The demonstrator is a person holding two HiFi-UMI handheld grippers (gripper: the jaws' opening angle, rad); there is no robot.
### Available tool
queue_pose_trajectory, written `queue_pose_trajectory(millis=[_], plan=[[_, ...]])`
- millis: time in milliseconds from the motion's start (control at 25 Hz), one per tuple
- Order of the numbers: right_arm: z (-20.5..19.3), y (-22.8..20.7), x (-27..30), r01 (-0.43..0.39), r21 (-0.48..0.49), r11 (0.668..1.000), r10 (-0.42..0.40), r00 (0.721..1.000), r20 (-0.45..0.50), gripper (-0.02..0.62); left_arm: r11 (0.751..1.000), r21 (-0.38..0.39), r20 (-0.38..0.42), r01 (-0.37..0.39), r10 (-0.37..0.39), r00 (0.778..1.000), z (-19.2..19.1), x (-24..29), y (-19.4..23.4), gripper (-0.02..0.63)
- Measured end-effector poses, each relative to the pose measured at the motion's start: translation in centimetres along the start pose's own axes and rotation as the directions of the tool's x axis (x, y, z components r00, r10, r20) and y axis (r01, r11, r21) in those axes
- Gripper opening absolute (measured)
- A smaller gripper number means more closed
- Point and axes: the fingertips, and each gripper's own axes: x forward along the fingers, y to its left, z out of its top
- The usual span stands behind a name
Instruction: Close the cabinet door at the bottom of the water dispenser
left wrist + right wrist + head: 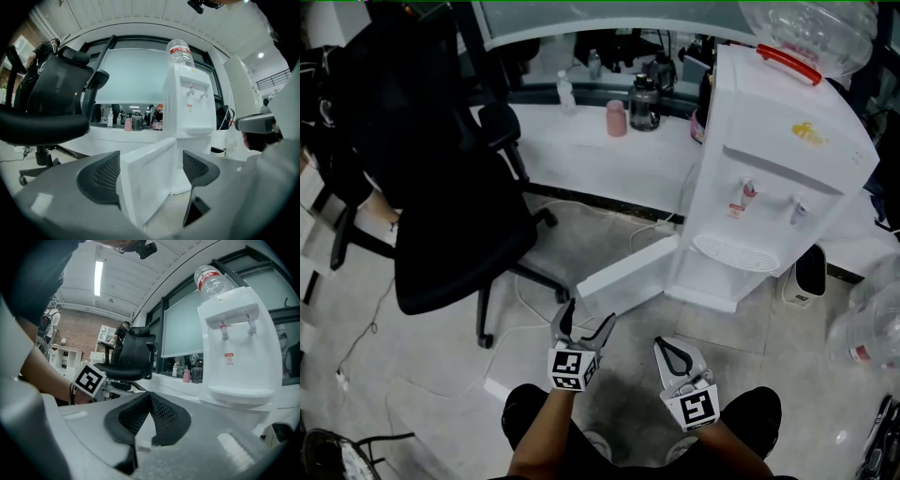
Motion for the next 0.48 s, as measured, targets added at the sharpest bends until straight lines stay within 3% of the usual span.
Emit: queue_pose_trajectory(millis=[280, 480], plan=[[-0.9, -0.2, -1.2, 0.036, 0.037, 0.999, -0.036, 0.999, 0.001, 0.003, 0.998, -0.060, -0.105, 0.035, -0.041, 0.994, -2.2, 3.8, 1.7, 0.558], [-1.0, -1.0, -1.3, 0.050, 0.026, 0.998, -0.050, 0.999, -0.006, 0.005, 0.999, -0.034, -0.125, 0.020, -0.025, 0.992, -2.7, 5.6, 1.5, 0.554]])
